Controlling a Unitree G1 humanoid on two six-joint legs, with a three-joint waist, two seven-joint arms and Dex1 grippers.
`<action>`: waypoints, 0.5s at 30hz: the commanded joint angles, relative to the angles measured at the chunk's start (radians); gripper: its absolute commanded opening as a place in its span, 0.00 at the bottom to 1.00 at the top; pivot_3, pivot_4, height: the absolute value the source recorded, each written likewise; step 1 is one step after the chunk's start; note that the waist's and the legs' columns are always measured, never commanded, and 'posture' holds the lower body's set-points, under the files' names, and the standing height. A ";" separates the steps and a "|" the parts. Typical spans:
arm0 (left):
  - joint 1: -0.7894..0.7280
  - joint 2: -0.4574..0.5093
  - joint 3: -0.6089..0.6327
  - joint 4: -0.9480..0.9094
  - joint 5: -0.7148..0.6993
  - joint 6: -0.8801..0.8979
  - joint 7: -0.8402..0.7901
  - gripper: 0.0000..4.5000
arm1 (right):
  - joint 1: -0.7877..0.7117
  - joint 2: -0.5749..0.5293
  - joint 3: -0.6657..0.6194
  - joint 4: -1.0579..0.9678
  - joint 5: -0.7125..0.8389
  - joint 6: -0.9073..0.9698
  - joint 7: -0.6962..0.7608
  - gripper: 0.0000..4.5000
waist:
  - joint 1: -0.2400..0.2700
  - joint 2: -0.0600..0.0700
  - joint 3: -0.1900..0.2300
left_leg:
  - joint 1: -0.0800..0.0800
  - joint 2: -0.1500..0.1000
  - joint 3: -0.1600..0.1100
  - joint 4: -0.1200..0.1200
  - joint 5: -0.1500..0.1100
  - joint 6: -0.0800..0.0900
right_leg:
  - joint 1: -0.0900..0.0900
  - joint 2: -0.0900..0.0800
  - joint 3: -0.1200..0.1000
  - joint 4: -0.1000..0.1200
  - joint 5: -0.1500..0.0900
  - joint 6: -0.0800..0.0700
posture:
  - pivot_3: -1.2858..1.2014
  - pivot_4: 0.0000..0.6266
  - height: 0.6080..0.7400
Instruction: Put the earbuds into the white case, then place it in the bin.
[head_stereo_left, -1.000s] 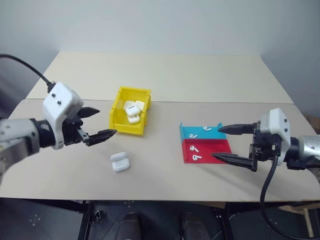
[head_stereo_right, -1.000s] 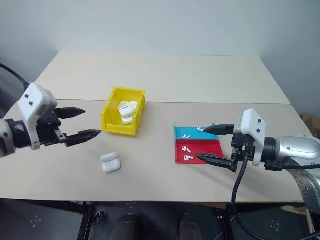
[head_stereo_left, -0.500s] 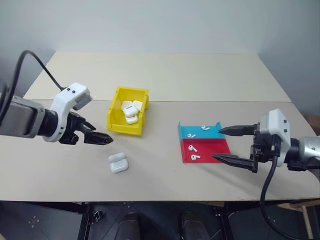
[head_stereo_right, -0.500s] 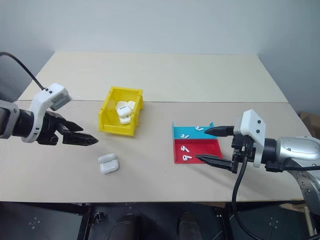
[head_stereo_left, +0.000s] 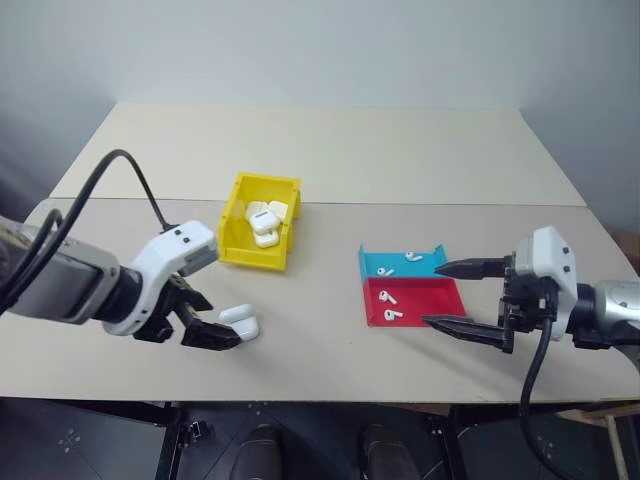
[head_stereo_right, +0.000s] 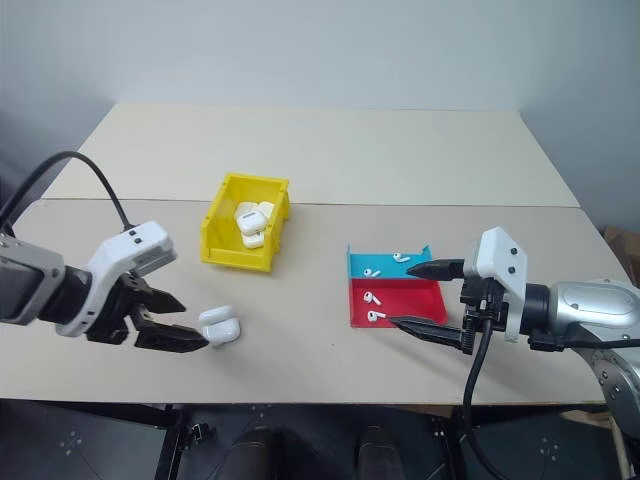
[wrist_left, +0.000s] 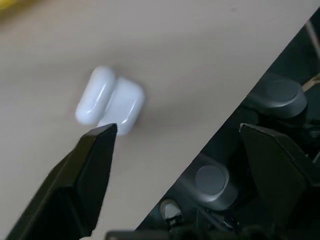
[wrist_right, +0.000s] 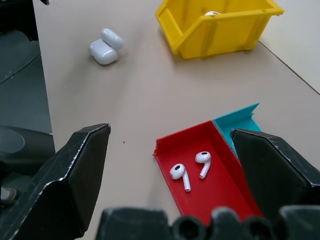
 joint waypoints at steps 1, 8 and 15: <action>0.011 -0.027 -0.016 -0.033 -0.051 -0.073 0.082 0.65 | -0.001 -0.008 -0.042 -0.024 0.021 0.002 -0.007 1.00 | 0.000 0.000 0.000 | 0.000 0.000 0.000 0.000 0.000 0.000 | 0.001 0.000 0.000 0.000 0.000 0.000 | 0.52 0.24 1.00; 0.026 -0.169 -0.161 0.007 -0.049 -0.100 0.268 0.15 | 0.007 -0.010 -0.051 -0.037 0.030 0.006 -0.026 1.00 | 0.002 0.000 0.000 | 0.001 0.000 0.000 0.000 0.000 0.000 | 0.001 0.000 0.000 -0.001 0.000 0.000 | 0.52 0.24 1.00; -0.078 -0.314 -0.322 0.140 -0.117 -0.090 0.468 0.00 | 0.022 -0.006 -0.065 -0.051 0.036 0.008 -0.040 1.00 | 0.004 -0.001 0.000 | 0.001 -0.001 -0.001 0.001 0.000 0.000 | 0.003 0.000 0.000 -0.001 0.000 0.000 | 0.52 0.24 1.00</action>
